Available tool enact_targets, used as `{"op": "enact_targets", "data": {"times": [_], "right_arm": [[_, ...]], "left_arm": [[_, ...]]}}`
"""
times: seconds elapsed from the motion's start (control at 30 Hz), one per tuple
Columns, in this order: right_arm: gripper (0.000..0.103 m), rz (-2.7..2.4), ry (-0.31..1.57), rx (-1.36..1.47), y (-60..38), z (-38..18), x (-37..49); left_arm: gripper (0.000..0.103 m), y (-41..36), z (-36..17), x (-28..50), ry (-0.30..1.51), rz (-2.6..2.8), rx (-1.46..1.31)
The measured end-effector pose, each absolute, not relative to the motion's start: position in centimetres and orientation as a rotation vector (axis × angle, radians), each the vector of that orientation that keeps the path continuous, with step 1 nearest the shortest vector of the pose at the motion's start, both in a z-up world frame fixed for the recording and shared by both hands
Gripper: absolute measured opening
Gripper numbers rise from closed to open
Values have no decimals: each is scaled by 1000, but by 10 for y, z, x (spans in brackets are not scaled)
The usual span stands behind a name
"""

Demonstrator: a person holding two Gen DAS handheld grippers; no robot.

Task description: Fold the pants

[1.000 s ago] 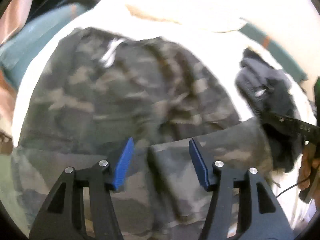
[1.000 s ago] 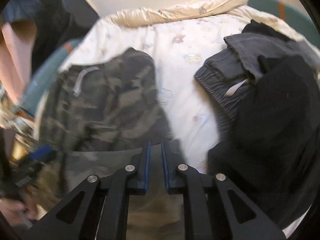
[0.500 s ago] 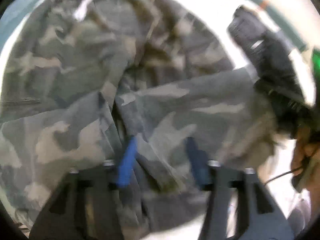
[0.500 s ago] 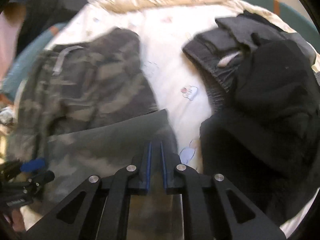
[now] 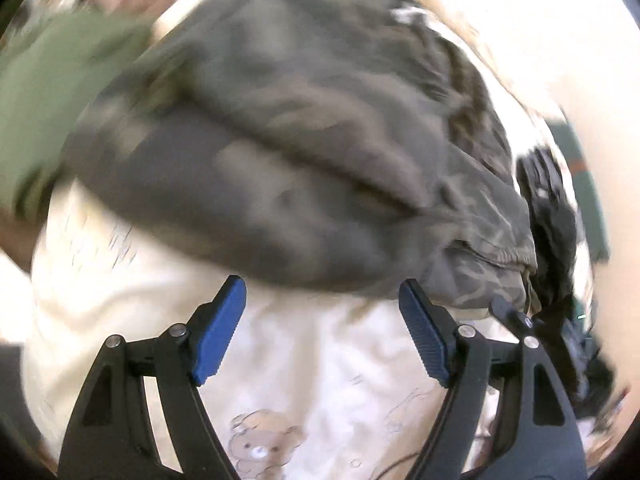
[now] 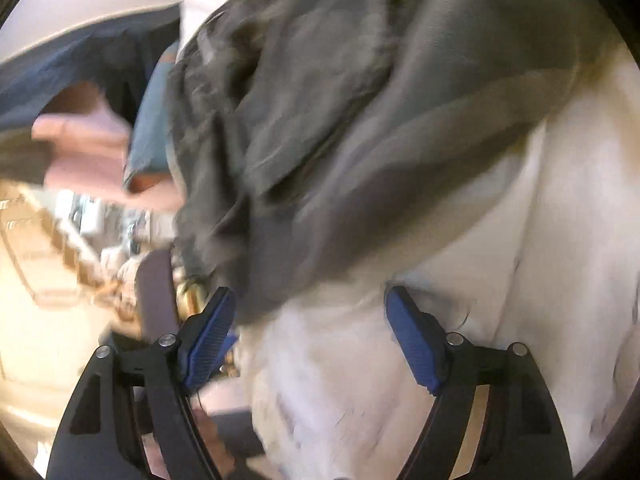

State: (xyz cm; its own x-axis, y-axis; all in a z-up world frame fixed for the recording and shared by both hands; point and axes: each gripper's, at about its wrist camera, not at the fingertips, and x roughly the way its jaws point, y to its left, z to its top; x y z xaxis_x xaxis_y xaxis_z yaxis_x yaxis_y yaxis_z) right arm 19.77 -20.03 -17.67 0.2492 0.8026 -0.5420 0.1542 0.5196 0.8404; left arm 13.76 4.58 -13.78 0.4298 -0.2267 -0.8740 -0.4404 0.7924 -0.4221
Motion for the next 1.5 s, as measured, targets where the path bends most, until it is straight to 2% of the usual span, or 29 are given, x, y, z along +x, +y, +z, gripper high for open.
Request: {"op": "enact_targets", "data": {"times": [0.1, 0.23, 0.33, 0.47, 0.6, 0.63, 0.67, 0.7, 0.73, 0.8, 0.93, 0.97, 1.07, 1.1, 1.13, 1.17, 1.27, 1.4, 1.43, 1.47, 1.5], "right_arm": [[75, 502, 1178, 1042, -217, -179, 207], [76, 356, 1019, 1118, -258, -169, 207], [76, 339, 1034, 1137, -259, -176, 212], [77, 357, 1025, 975, -227, -163, 218], [66, 275, 975, 995, -243, -169, 222], [62, 271, 975, 1015, -245, -172, 226], [57, 257, 976, 1010, -245, -172, 230], [38, 236, 974, 988, -244, -168, 231], [23, 207, 970, 967, -244, -163, 232], [19, 227, 933, 977, -251, -148, 228], [19, 316, 839, 958, -242, -113, 222], [22, 301, 854, 961, -240, -113, 226], [24, 257, 955, 990, -245, -139, 231], [26, 230, 1002, 996, -247, -152, 230], [31, 226, 1032, 1008, -247, -162, 230], [34, 239, 1050, 1022, -248, -170, 227], [36, 296, 1059, 1000, -232, -181, 229], [36, 308, 1035, 921, -216, -173, 239], [33, 300, 1029, 907, -214, -169, 243], [30, 282, 1038, 902, -214, -170, 245], [16, 277, 1038, 915, -217, -169, 246]], "left_arm": [[76, 74, -152, 120, 1107, 221, -791], [76, 93, -153, 110, 1023, 261, -798], [77, 101, -160, 114, 979, 268, -834], [75, 98, -163, 128, 959, 276, -792], [75, 97, -160, 142, 949, 281, -764], [66, 100, -163, 144, 949, 290, -782], [43, 104, -164, 145, 941, 298, -800], [32, 108, -162, 145, 941, 320, -796], [23, 111, -156, 143, 930, 340, -802], [12, 111, -138, 139, 888, 321, -818], [11, 109, -103, 144, 786, 237, -834], [13, 108, -102, 150, 788, 224, -829], [14, 109, -124, 159, 895, 288, -869], [17, 109, -132, 160, 932, 317, -884], [32, 109, -141, 158, 960, 340, -899], [39, 109, -150, 157, 980, 343, -912], [37, 101, -159, 161, 958, 274, -907], [33, 95, -142, 174, 881, 202, -843], [29, 96, -140, 176, 882, 198, -843], [17, 99, -139, 178, 882, 192, -847], [13, 101, -138, 181, 883, 187, -842]]}}
